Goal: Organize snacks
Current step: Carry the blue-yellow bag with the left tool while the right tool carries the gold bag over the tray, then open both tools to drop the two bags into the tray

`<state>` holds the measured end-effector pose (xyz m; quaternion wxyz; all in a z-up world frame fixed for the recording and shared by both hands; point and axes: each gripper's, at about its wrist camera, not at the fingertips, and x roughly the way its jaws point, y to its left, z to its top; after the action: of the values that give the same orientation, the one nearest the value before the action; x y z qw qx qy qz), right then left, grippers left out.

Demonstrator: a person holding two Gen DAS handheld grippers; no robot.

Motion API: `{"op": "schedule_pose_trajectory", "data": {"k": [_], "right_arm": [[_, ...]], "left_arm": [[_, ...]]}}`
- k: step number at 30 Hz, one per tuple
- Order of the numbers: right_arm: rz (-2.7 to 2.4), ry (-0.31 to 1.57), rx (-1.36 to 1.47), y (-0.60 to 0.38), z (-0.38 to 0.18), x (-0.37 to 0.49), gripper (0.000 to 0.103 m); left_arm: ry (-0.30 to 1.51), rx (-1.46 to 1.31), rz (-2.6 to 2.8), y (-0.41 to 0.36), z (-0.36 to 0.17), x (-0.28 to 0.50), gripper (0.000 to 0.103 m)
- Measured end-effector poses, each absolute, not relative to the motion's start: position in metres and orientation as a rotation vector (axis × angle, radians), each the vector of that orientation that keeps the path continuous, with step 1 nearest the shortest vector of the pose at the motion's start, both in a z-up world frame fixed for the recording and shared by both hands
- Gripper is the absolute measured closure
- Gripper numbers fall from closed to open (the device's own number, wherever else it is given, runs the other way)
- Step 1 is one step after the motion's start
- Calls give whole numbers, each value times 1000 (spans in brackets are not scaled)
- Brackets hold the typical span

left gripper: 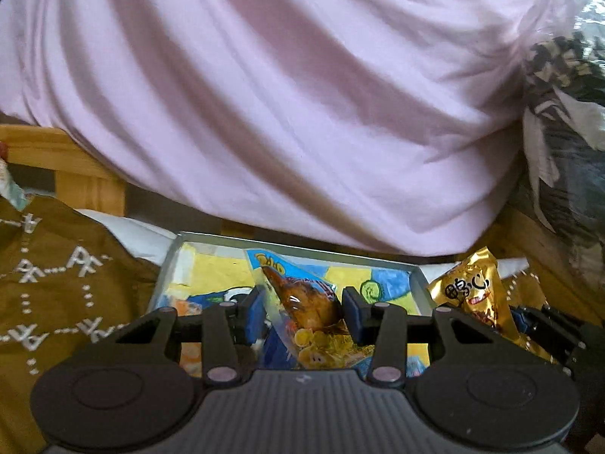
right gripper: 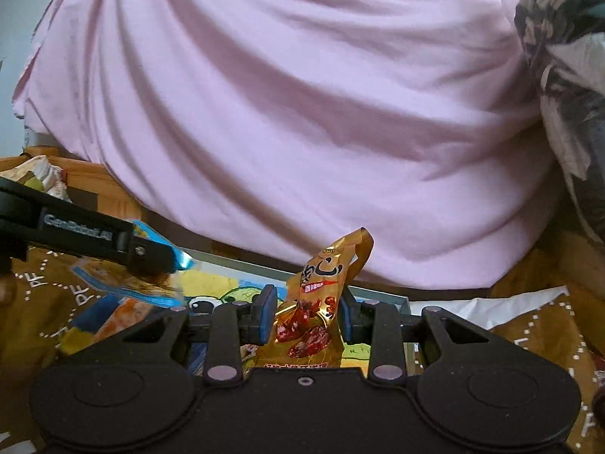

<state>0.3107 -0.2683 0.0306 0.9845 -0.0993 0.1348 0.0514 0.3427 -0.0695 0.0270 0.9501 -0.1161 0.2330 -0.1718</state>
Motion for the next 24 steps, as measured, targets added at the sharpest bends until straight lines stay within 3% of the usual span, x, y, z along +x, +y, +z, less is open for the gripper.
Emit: {"op": "schedule_pose_trajectory", "data": {"k": [22, 24], "right_arm": [[75, 533, -92, -311, -32, 366, 67], [63, 540, -85, -314, -36, 366, 62]], "left_arm": [[614, -128, -352, -139, -33, 402, 56], [618, -127, -344, -138, -33, 403, 56]]}}
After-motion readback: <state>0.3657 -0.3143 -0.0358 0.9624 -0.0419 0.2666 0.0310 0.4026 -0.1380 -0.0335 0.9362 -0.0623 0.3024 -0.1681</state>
